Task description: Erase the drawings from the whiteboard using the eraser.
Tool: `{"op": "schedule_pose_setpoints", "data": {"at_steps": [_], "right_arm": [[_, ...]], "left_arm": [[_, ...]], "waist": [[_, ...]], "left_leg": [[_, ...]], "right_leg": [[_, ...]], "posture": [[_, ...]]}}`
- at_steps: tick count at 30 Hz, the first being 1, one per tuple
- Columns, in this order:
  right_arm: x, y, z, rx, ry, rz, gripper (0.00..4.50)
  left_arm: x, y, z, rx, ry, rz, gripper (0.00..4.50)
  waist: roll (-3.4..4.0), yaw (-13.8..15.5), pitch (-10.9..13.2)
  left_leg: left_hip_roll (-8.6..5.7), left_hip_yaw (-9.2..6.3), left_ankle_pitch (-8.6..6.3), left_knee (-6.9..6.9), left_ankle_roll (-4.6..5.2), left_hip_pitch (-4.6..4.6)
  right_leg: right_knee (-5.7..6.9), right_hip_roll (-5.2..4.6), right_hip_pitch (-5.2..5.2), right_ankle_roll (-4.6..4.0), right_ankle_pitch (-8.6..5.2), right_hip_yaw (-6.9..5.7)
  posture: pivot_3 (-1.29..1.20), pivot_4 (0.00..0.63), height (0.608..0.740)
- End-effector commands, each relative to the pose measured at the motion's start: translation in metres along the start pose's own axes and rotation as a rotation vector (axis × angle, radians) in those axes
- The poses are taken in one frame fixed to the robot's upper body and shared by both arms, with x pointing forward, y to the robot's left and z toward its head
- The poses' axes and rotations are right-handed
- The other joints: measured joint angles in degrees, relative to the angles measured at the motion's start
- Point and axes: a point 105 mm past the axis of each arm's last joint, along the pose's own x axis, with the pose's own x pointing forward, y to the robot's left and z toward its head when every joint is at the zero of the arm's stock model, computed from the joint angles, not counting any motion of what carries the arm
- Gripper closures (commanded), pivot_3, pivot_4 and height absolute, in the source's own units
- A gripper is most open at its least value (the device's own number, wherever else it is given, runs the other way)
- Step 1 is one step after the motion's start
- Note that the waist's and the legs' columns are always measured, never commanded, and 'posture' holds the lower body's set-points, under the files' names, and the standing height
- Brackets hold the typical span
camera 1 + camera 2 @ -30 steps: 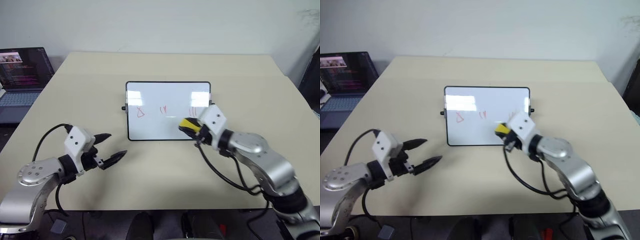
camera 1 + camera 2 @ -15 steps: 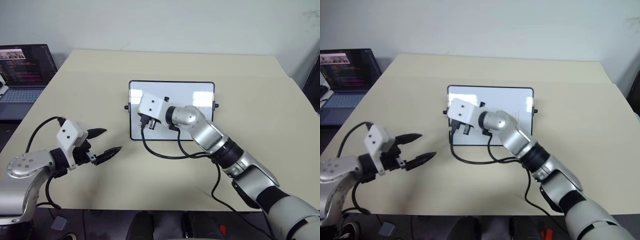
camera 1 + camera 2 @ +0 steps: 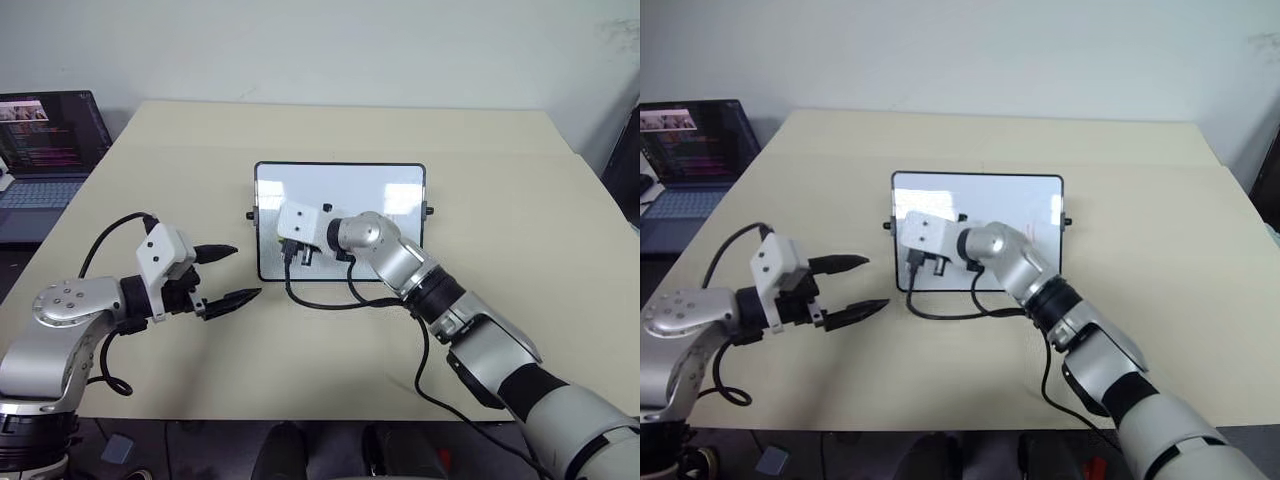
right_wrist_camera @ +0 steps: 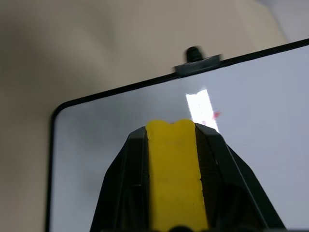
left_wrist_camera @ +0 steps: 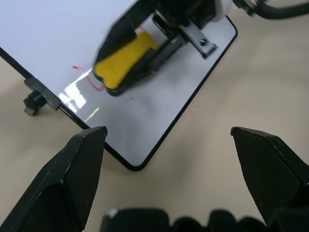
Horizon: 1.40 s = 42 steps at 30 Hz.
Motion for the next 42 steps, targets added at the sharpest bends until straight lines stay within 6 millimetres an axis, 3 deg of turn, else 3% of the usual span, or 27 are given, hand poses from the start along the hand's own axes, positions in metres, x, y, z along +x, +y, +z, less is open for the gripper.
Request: {"op": "schedule_pose_setpoints", "data": {"at_steps": [1, 4, 8, 12, 14, 16, 20, 23, 27, 30, 36, 39, 42], "right_arm": [[-0.006, -0.035, 0.006, -0.065, -0.005, -0.199, 3.50], [-0.010, -0.059, 0.027, -0.094, -0.086, -0.346, 3.50], [-0.004, -0.051, 0.031, -0.095, -0.107, -0.319, 3.50], [0.010, -0.003, 0.007, -0.087, -0.018, -0.070, 3.50], [0.010, 0.008, 0.001, -0.088, -0.001, -0.014, 3.50], [0.009, 0.003, 0.006, -0.103, -0.019, -0.047, 3.50], [0.005, -0.026, 0.025, -0.135, -0.080, -0.223, 3.51], [0.005, -0.031, 0.030, -0.139, -0.097, -0.263, 3.51], [0.011, -0.019, 0.019, -0.131, -0.050, -0.179, 3.51], [0.012, 0.013, -0.001, -0.108, 0.015, 0.001, 3.51], [0.001, -0.027, 0.008, -0.160, -0.012, -0.221, 3.51], [-0.003, -0.027, -0.006, -0.142, 0.034, -0.202, 3.51], [-0.004, -0.014, -0.019, -0.128, 0.076, -0.119, 3.51]], "left_arm": [[-0.003, 0.003, 0.000, 0.028, 0.014, 0.005, 0.00], [-0.003, 0.001, -0.005, 0.024, 0.029, -0.008, 0.00], [-0.005, 0.001, -0.010, 0.013, 0.040, -0.003, 0.00], [-0.007, -0.001, -0.013, 0.006, 0.050, -0.002, 0.00], [-0.008, -0.001, -0.013, 0.006, 0.051, -0.002, 0.00], [-0.008, -0.002, -0.013, 0.006, 0.052, -0.004, 0.00], [-0.008, -0.004, -0.012, 0.003, 0.045, -0.011, 0.00], [-0.008, -0.004, -0.013, 0.003, 0.047, -0.013, 0.00], [-0.007, -0.001, -0.011, 0.011, 0.043, -0.008, 0.00], [-0.007, -0.001, -0.010, 0.017, 0.042, -0.017, 0.00], [-0.003, -0.001, -0.008, 0.028, 0.035, -0.047, 0.00], [-0.001, 0.000, -0.007, 0.031, 0.032, -0.058, 0.00], [0.001, 0.001, -0.007, 0.033, 0.030, -0.064, 0.00]], "waist": [[0.01, -0.01, 0.01], [0.03, 0.00, 0.03], [0.00, -0.04, 0.01], [0.00, -0.15, 0.00], [0.00, -0.09, 0.00], [0.01, -0.07, 0.01], [0.01, 0.01, 0.01], [0.00, 0.03, 0.01], [0.00, -0.05, 0.01], [-0.01, -0.06, 0.00], [0.00, 0.05, 0.01], [-0.01, 0.13, 0.00], [-0.01, 0.18, 0.00]], "left_leg": [[0.00, -0.01, 0.01, 0.00, 0.00, 0.01], [0.01, -0.05, 0.05, 0.02, 0.01, 0.05], [0.00, -0.03, 0.04, -0.01, 0.01, 0.01], [0.04, 0.04, 0.02, -0.05, 0.01, -0.22], [0.07, 0.04, 0.01, -0.06, 0.01, -0.23], [0.07, 0.02, 0.01, -0.05, 0.01, -0.23], [0.04, 0.00, 0.02, 0.00, 0.01, -0.13], [0.03, -0.04, 0.02, 0.00, 0.00, -0.13], [0.04, 0.00, 0.02, -0.04, 0.00, -0.16], [0.05, 0.01, 0.02, -0.06, 0.00, -0.15], [0.04, -0.02, 0.02, -0.01, 0.00, -0.13], [0.01, -0.05, 0.03, 0.00, 0.00, -0.12], [0.00, -0.05, 0.03, 0.00, 0.00, -0.12]], "right_leg": [[0.04, 0.00, 0.00, 0.00, 0.00, -0.01], [0.13, 0.03, -0.01, -0.07, 0.04, -0.05], [0.04, 0.03, -0.01, -0.08, 0.04, -0.03], [0.02, 0.02, -0.27, -0.19, -0.04, 0.01], [0.03, 0.02, -0.29, -0.23, -0.08, -0.02], [0.07, 0.02, -0.29, -0.24, -0.08, -0.03], [0.17, 0.02, -0.23, -0.25, -0.07, -0.04], [0.20, 0.02, -0.23, -0.26, -0.07, -0.07], [0.13, 0.02, -0.25, -0.26, -0.08, -0.04], [0.10, 0.03, -0.25, -0.28, -0.09, -0.04], [0.20, 0.02, -0.23, -0.28, -0.08, -0.06], [0.23, 0.02, -0.22, -0.28, -0.08, -0.08], [0.22, 0.02, -0.21, -0.28, -0.08, -0.08]], "posture": [[0.00, 0.150, 0.740], [0.00, 0.150, 0.740], [0.00, 0.150, 0.740], [0.00, 0.150, 0.740], [0.00, 0.150, 0.740], [0.00, 0.150, 0.740], [0.00, 0.150, 0.740], [0.00, 0.150, 0.740], [0.00, 0.150, 0.740], [0.00, 0.150, 0.740], [0.00, 0.150, 0.740], [0.00, 0.150, 0.740], [0.00, 0.150, 0.740]]}}
